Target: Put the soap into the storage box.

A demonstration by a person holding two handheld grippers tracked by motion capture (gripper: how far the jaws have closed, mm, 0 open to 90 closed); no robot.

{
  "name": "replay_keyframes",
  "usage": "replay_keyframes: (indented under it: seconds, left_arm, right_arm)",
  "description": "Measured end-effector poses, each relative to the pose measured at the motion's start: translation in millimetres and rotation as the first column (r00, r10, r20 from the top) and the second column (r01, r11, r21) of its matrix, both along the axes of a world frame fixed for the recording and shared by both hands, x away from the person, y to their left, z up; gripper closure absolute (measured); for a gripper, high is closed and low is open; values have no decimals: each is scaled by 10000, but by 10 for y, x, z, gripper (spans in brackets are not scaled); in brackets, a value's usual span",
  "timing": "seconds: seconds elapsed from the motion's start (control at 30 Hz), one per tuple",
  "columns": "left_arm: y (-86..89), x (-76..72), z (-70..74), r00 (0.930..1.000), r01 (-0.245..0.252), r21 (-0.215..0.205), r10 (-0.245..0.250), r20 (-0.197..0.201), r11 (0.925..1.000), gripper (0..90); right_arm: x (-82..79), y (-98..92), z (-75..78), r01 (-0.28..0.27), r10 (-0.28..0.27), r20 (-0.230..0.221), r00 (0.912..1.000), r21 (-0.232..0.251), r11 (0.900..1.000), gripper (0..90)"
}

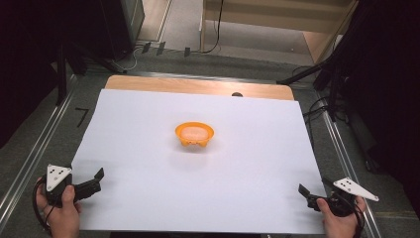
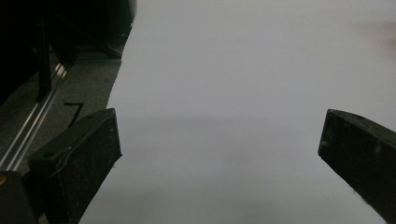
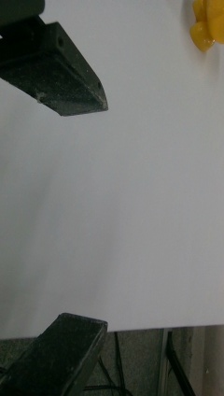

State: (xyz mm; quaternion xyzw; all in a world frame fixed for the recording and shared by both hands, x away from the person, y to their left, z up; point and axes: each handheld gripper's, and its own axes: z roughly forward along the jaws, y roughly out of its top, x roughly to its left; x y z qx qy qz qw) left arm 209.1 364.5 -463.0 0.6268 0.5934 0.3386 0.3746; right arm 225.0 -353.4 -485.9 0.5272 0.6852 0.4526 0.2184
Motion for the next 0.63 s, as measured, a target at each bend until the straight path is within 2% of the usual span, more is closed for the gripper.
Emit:
replay_keyframes:
  seconds: [0.23,0.43,0.63]
  left_arm:
    - [7,0,0,10000,-71,-46,71,6,10000,0]
    - [12,-2,-1,9999,-104,-94,104,37,9999,0]
    - [9,8,0,9999,-94,-64,94,-68,9999,0]
  right_arm:
    - [-105,-65,-7,131,-131,231,9996,-2,9999,0]
    - [-152,-96,-26,99,-109,533,9985,186,9998,1]
    - [-143,-91,-30,203,-211,414,9989,188,9996,2]
